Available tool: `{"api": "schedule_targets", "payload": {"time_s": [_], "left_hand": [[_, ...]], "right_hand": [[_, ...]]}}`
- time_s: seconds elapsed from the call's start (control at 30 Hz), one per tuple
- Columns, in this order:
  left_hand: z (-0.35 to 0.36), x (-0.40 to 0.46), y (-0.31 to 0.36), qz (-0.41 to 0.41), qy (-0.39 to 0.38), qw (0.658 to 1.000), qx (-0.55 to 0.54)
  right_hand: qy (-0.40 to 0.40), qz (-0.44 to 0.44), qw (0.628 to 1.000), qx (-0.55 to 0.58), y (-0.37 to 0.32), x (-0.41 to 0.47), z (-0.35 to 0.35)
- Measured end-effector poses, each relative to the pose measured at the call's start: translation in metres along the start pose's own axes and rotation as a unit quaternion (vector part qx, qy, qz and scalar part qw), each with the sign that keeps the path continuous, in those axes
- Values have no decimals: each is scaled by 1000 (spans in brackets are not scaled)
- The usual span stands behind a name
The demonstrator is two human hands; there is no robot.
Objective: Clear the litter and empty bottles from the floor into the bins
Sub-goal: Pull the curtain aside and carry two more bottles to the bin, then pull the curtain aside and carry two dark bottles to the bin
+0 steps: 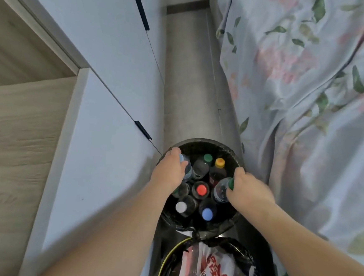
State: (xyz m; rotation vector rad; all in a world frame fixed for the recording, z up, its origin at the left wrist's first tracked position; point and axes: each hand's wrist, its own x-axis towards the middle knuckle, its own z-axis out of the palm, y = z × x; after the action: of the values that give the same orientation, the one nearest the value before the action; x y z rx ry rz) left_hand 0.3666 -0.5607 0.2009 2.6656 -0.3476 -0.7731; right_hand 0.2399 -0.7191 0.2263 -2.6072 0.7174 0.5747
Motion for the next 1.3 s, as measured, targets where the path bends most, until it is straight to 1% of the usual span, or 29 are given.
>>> {"api": "schedule_targets", "payload": {"time_s": [0.13,0.23,0.33,0.4,0.57,0.63,0.7,0.77,0.87,0.97,1.07,1.13,1.23,1.3], "left_hand": [[9,7,-4,-5,-21,1000,13],[3,3,-3,5,-29,999,31],[-19,-14,5,27,-18,997,67],[-44,-30,15,54,-12,993,107],[-136,-77,69,153,36,969,190],[-189,-108,100,176,70,962,198],[-243,-141,137,203,107,950,210],[-305,-181,177,221,143,944,201],[-400,-256,236,232,193,940,157],[-475,-339,281,252,233,932,121],[-516,-409,300,262,261,924,94],[-530,-441,305,263,268,922,91],[-538,-471,311,272,278,917,90],[-539,-482,313,279,268,918,90]], "right_hand": [[8,-9,1000,-17,1,-4,11],[1,1,1000,-8,0,-11,9],[2,5,1000,0,-4,-25,-10],[17,5,1000,-4,-7,-38,-36],[55,-22,998,-16,-22,-78,-137],[51,-41,998,-1,-39,-104,-198],[63,-66,996,18,-56,-136,-268],[92,-92,991,28,-73,-176,-344],[149,-110,982,17,-96,-249,-454],[212,-121,969,25,-110,-332,-538],[262,-146,954,17,-117,-410,-580],[270,-153,950,19,-116,-448,-592],[280,-134,950,37,-108,-480,-597],[280,-117,951,51,-101,-494,-597]]}}
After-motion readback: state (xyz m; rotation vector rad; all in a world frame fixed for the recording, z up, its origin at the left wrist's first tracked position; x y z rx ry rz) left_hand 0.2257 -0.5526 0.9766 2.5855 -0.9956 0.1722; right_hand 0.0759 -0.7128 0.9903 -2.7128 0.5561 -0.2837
